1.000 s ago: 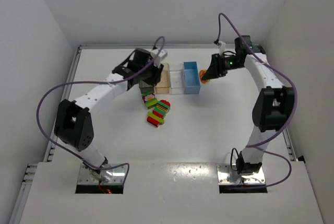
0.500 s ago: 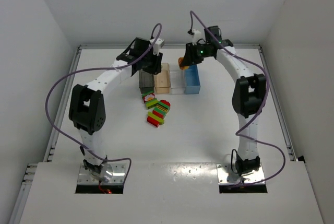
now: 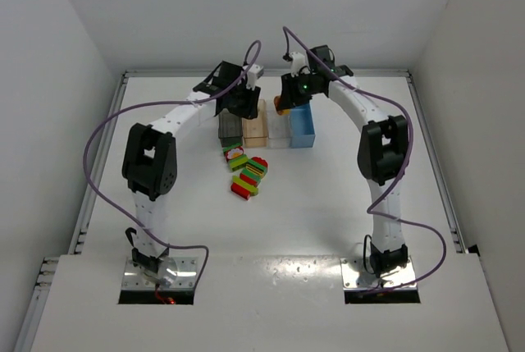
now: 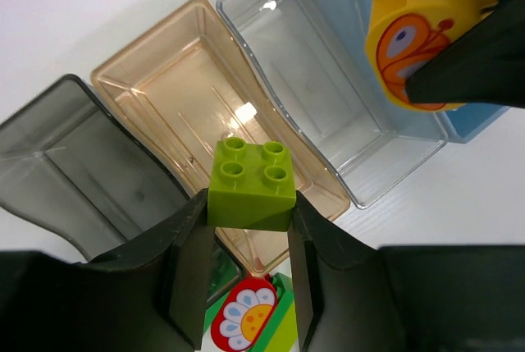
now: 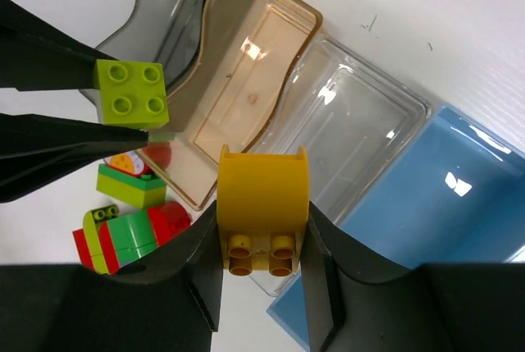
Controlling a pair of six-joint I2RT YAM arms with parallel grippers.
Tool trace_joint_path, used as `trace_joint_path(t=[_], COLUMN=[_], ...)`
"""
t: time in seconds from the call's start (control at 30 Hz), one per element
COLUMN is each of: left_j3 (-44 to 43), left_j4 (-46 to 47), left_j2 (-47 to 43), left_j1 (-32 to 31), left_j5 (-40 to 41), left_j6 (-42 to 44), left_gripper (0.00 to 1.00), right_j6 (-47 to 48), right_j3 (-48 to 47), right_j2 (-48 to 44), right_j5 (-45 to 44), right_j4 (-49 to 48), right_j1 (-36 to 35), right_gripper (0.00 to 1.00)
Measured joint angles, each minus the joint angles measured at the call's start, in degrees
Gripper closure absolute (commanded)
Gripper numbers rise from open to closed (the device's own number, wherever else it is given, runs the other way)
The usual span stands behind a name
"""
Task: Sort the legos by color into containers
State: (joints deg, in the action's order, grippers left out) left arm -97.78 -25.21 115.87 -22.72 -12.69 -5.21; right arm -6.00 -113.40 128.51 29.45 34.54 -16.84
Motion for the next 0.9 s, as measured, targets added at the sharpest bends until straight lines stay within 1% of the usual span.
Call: trace_joint_path(t=[0.07, 0.13, 0.2, 0.3, 0.33, 0.4, 0.43, 0.47, 0.5, 0.53, 0.57, 0.63, 0.67, 0.73, 0.9], left_j3=[-0.1, -0.1, -0.2, -0.9, -1.1, -1.2, -1.3, -1.4, -1.4, -1.5, -1.5, -1.5, -1.5, -1.5, -1.4], left_j4=[-0.2, -0.5, -0.9, -1.3, -1.3, -1.3, -1.3, -1.3, -1.2, -1.2, -1.2, -1.3, -1.3, -1.3, -1.3], left_j2=[0.8, 1.3, 1.7, 2.3, 2.3, 2.3, 2.3, 2.4, 2.4, 2.4, 2.4, 2.4, 2.4, 2.4, 2.2], left_j1=[-0.2, -0.4, -0.6, -0.9, -0.9, -1.0, -1.1, -1.1, -1.1, -1.2, -1.2, -1.3, -1.3, -1.5, -1.7], left_j5=[0.0, 0.0, 0.0, 0.1, 0.1, 0.1, 0.1, 0.2, 0.3, 0.3, 0.4, 0.9, 1.1, 1.6, 1.9], left_j6=[0.0, 0.0, 0.0, 0.0, 0.0, 0.0, 0.0, 0.0, 0.0, 0.0, 0.1, 0.1, 0.1, -0.1, -0.2], left_gripper=[0.78, 0.78, 0.78, 0.75, 0.73, 0.63, 0.57, 0.47, 0.4, 0.35, 0.28, 0.24, 0.18, 0.17, 0.17], right_j6=[0.2, 0.4, 0.6, 0.7, 0.7, 0.8, 0.8, 0.8, 0.9, 1.0, 1.0, 1.4, 1.4, 1.5, 1.5], right_j3=[0.0, 0.0, 0.0, -0.1, -0.1, -0.1, -0.1, -0.1, -0.1, -0.1, -0.1, 0.0, 0.0, 0.0, 0.8], right_j2=[0.1, 0.4, 1.0, 2.3, 2.6, 3.3, 3.6, 3.7, 3.7, 3.7, 3.7, 3.7, 3.7, 3.7, 2.8], right_j5=[-0.6, -0.8, -0.8, -0.7, -0.6, -0.5, -0.5, -0.5, -0.4, -0.4, -0.3, -0.3, -0.3, -0.3, -0.2], right_j4=[0.0, 0.0, 0.0, 0.1, 0.2, 0.3, 0.3, 0.5, 0.7, 0.7, 0.6, 0.6, 0.7, 0.6, 0.8], right_j1=[0.0, 0.0, 0.0, 0.0, 0.0, 0.0, 0.0, 0.0, 0.0, 0.0, 0.0, -0.2, -0.2, -0.4, -0.9], right_gripper=[0.86, 0.84, 0.84, 0.85, 0.84, 0.77, 0.67, 0.61, 0.54, 0.44, 0.42, 0.4, 0.39, 0.39, 0.39])
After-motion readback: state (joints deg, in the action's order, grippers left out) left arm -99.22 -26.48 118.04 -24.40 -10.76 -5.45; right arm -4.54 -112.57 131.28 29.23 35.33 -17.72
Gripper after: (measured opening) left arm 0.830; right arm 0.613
